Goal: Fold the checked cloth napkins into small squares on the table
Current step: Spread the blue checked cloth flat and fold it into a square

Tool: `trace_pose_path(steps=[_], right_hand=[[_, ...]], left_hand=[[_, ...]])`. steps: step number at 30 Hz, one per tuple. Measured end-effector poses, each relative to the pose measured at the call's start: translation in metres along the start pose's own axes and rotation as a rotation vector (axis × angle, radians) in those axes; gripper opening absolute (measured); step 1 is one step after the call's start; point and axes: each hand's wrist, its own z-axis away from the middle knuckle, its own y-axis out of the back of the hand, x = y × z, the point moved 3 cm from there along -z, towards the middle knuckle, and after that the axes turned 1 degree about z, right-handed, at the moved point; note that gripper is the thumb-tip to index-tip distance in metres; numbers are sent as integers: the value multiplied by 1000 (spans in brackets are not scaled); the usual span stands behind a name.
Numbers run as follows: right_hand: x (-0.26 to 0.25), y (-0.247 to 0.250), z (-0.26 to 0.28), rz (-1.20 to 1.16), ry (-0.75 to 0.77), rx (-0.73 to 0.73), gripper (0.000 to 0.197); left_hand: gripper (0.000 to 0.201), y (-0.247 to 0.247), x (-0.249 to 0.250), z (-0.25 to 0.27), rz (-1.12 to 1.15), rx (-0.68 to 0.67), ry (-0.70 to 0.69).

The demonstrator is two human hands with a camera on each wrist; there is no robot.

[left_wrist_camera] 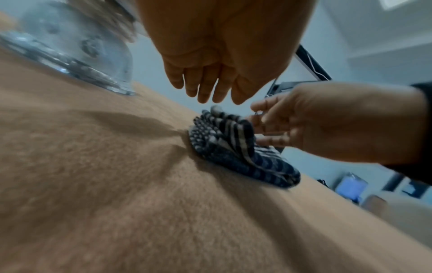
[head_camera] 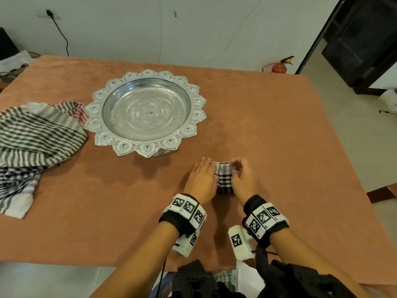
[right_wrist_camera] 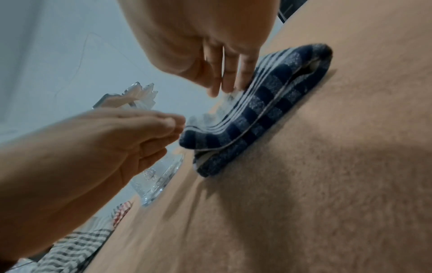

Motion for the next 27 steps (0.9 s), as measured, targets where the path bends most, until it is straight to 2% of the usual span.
trace_pose_path(steps=[2, 3, 7, 9, 12, 18, 20, 23, 25, 27], right_hand=[[0, 6, -1, 134, 35, 50, 38], [1, 6, -3, 219, 47, 6, 41], [8, -7, -2, 742, 82, -408, 60], [17, -10, -2, 865, 101, -474, 58], [30, -4, -8, 922, 83, -472, 58], [48, 23, -24, 908, -162, -434, 63], [42, 23, -25, 934, -123, -398, 65], [33, 10, -14, 939, -49, -489, 65], [36, 9, -13, 898, -115, -503, 67], [40, 17, -18, 860, -243, -450, 73]], left_hand=[[56, -10, 9, -4, -179, -62, -69], [58, -14, 10, -6, -260, -86, -103], [55, -22, -4, -17, -453, -169, -136], [55, -22, -10, -22, -487, -178, -138], [56, -22, -12, -28, -441, -182, -125], [57, -22, -8, -35, -382, -232, -96], [58, -23, -9, -37, -384, -242, -84], [60, -23, -9, -37, -346, -238, -56], [66, -22, -9, -38, -308, -221, 6], [78, -19, -10, -38, -227, -195, 119]])
